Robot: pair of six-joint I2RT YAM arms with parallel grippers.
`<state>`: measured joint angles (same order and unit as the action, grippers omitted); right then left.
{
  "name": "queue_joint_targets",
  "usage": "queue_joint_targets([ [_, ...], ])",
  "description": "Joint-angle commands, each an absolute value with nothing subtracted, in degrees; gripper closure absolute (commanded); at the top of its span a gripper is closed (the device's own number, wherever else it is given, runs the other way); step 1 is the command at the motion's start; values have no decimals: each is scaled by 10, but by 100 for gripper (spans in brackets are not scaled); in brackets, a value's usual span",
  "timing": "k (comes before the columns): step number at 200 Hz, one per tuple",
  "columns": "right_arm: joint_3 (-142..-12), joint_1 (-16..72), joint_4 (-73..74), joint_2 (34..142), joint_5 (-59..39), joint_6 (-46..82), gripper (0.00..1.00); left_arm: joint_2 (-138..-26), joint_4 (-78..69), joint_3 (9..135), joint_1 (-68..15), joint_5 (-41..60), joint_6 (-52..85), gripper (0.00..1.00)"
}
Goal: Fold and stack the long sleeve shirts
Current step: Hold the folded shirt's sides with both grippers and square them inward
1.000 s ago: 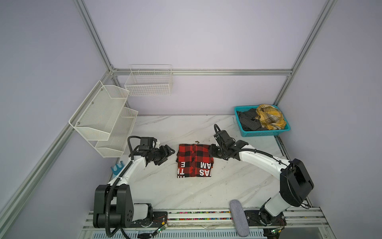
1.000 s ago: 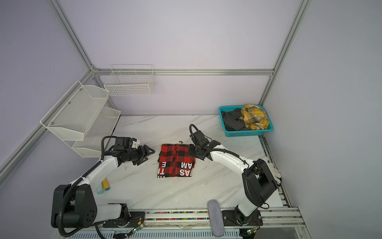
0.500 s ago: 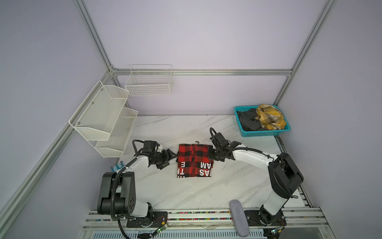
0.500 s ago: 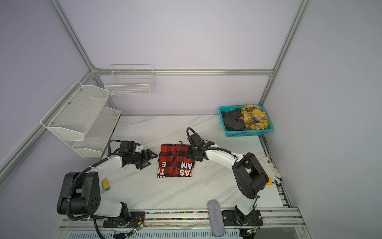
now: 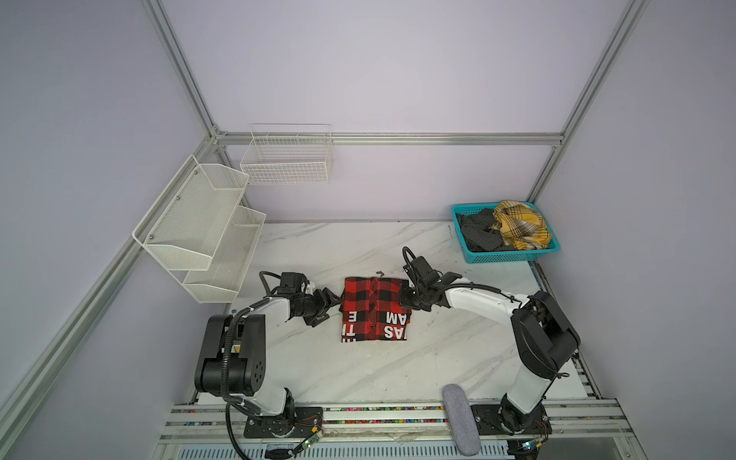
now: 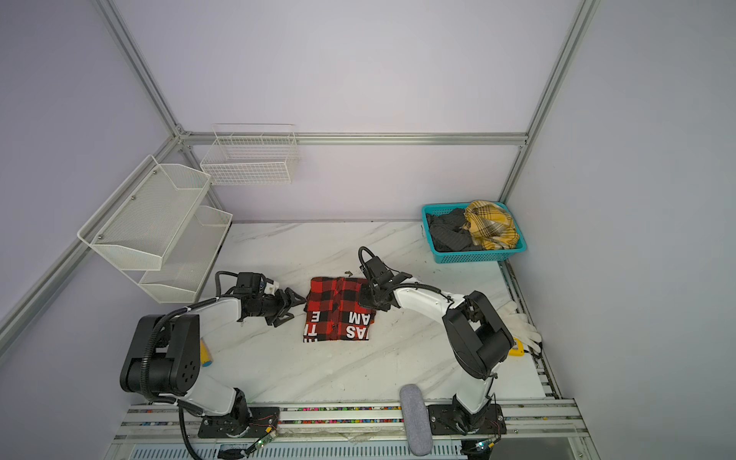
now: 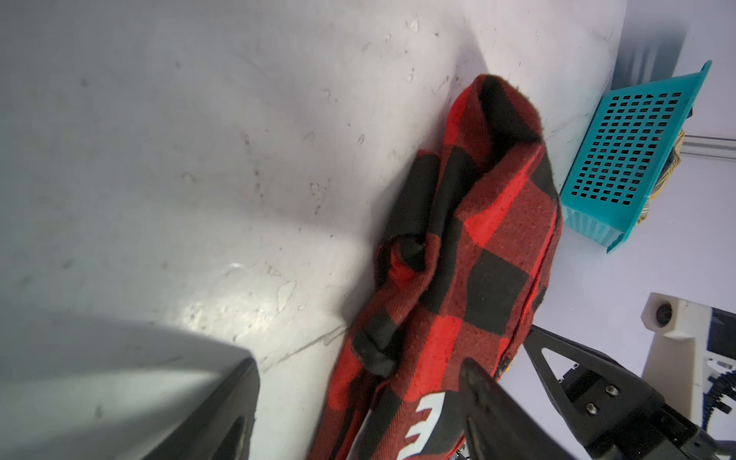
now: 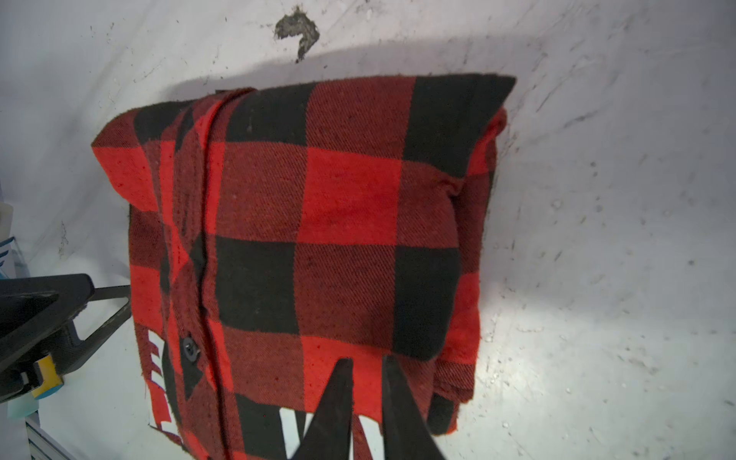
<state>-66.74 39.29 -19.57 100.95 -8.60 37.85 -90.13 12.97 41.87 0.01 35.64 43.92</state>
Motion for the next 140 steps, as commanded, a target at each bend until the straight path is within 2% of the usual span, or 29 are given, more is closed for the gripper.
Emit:
queue_joint_targets([
  [1,-665,396,-187,1019,-89,379,82,-914,94,393,4,367,462,22],
  [140,-673,395,-189,1076,-93,377,85,-984,51,374,-19,351,486,22],
])
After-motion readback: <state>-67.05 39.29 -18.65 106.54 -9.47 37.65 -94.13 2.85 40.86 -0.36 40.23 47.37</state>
